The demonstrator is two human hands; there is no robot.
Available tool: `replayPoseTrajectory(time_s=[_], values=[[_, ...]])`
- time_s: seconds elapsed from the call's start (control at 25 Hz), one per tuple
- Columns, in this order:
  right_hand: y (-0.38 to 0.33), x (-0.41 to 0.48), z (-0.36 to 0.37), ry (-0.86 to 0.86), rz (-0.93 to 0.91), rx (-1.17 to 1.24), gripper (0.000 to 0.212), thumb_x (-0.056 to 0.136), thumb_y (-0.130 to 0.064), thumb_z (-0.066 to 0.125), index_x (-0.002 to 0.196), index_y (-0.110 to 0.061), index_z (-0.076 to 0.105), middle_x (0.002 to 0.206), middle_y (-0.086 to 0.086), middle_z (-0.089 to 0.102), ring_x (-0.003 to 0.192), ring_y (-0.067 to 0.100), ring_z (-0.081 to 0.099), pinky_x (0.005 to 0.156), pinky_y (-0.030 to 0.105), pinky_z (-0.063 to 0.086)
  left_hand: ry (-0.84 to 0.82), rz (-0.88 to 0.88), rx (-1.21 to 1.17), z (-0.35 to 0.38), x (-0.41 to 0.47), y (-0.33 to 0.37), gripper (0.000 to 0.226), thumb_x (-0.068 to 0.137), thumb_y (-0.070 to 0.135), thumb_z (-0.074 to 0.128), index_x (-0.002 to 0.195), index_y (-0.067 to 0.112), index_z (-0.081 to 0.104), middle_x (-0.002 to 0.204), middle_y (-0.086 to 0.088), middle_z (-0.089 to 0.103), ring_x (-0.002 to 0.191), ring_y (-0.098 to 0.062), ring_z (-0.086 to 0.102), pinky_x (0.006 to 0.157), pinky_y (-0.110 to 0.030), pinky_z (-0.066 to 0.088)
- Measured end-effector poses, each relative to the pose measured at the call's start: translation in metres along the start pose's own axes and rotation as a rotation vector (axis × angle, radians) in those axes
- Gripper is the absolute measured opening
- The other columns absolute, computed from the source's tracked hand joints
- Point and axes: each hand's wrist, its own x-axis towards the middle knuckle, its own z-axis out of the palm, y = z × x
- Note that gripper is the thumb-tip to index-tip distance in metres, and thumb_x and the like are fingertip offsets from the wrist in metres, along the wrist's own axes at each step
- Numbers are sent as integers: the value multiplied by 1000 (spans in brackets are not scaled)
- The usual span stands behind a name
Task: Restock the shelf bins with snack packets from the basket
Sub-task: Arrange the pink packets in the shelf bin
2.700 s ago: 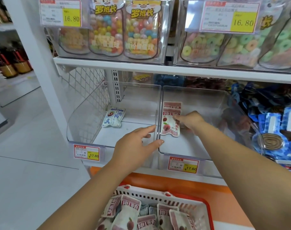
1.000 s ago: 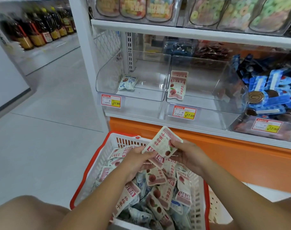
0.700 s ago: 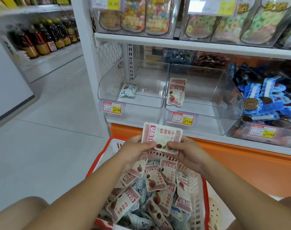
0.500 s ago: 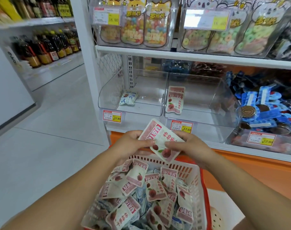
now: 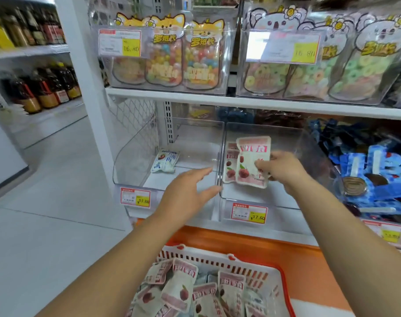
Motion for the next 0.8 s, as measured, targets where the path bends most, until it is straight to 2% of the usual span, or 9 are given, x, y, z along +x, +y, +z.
replayPoseTrajectory(time_s=[0.08,0.16,0.2,0.32,0.4,0.52,0.6,0.68,0.8], values=[[18,34,19,-104,123,-158,21,87,-8,69,107,-3,67,108,18,70,92,28,68,87,41,56,-56,-1,49,11,9,-7,57,88,46,63,141,30,48,134,7,57,120,-6,52,103,-25,40],[27,57,35,-197,222,-160,15,86,-4,69,100,2,65,103,23,68,86,31,67,87,47,56,-70,3,69,17,15,-11,54,89,47,61,140,33,49,128,8,61,111,-3,55,95,-22,42],[30,65,41,-203,249,-150,9,86,-2,69,92,2,63,97,23,68,79,31,67,84,47,56,-72,-2,65,19,17,-13,51,89,47,61,138,35,50,124,10,63,106,-1,55,92,-21,42],[36,80,50,-213,250,-284,17,86,-10,73,77,-4,59,84,17,69,72,30,68,81,44,58,-77,-49,26,20,18,-16,48,88,47,62,135,40,53,114,14,65,102,0,56,89,-22,43],[35,81,49,-210,246,-356,17,86,-16,73,80,-7,61,84,15,71,73,30,70,78,39,59,-79,-51,23,21,20,-17,46,88,47,63,133,41,55,110,15,65,101,-1,56,88,-24,44],[34,77,47,-220,298,-270,13,87,-13,71,84,-9,60,78,11,69,68,25,67,67,37,58,-70,-42,-1,22,20,-15,46,87,45,64,132,40,56,114,15,65,104,0,56,93,-28,46],[34,73,47,-242,321,-227,10,89,-12,69,88,-9,60,79,10,67,71,25,66,68,37,57,-60,-37,-8,22,18,-15,45,87,44,65,132,39,57,120,14,64,105,1,56,95,-29,47],[33,71,47,-253,328,-234,10,89,-15,69,91,-10,60,85,11,69,78,26,67,69,36,57,-59,-37,-7,22,17,-14,44,88,43,65,131,38,59,122,15,63,104,3,56,94,-27,47],[32,70,48,-248,336,-233,13,87,-18,72,89,-11,61,84,10,69,77,26,68,64,34,56,-45,-45,-24,21,15,-12,44,88,41,66,131,38,58,120,16,63,97,6,54,90,-21,45]])
